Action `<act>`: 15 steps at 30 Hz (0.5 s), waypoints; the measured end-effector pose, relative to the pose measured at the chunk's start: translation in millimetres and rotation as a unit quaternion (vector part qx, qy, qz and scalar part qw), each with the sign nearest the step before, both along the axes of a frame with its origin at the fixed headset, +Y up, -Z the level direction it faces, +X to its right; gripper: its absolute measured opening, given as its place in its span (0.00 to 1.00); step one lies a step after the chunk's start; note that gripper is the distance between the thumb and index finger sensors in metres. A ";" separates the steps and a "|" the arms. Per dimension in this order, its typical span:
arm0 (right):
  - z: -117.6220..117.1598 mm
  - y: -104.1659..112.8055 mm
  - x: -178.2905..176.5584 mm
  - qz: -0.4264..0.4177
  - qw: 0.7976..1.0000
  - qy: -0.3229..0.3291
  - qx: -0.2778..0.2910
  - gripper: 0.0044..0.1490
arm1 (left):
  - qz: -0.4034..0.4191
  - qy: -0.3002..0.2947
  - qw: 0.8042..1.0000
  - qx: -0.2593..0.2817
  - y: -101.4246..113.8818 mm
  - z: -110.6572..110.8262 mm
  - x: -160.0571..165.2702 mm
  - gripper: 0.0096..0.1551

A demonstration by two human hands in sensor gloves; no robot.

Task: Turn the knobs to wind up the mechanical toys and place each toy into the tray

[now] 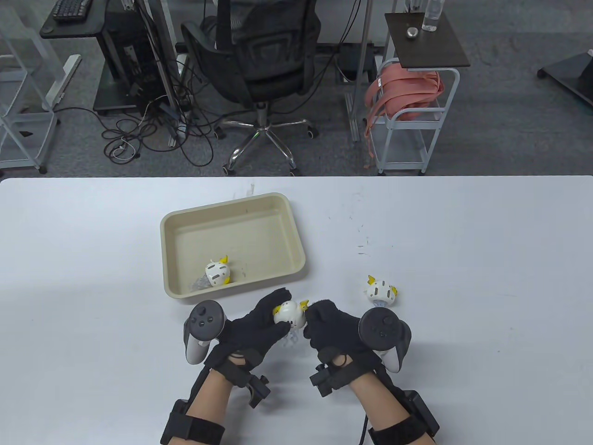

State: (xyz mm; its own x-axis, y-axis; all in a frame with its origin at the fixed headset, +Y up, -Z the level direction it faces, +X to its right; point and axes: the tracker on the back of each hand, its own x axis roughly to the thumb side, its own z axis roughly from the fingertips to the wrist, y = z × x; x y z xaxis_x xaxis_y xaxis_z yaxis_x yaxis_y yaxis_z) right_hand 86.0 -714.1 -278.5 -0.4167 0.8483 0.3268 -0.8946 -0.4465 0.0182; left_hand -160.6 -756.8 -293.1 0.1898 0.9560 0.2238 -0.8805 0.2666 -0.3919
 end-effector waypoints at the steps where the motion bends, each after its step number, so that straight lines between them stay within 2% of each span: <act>1: 1.3 1.1 -2.2 0.016 1.000 0.003 0.002 0.29 | 0.005 0.003 1.000 -0.003 -0.9 -0.5 -0.9 0.42; 7: 3.7 2.4 -11.0 0.047 0.998 0.033 0.023 0.30 | 0.051 -0.001 0.998 -0.032 -6.3 -2.3 -2.9 0.42; 15: 9.9 8.1 -13.8 0.119 0.986 0.013 0.119 0.28 | 0.079 -0.019 0.995 -0.057 -9.8 -3.1 -0.7 0.42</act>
State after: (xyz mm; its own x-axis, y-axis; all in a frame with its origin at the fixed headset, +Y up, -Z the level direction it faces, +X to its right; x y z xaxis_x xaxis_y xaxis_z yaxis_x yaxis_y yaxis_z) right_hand 72.3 -706.0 -268.6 -0.5844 0.6252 0.5174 -0.7640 -0.6388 -0.0911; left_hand -161.3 -766.6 -296.2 0.0288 0.9928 0.1161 -0.8917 0.0780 -0.4459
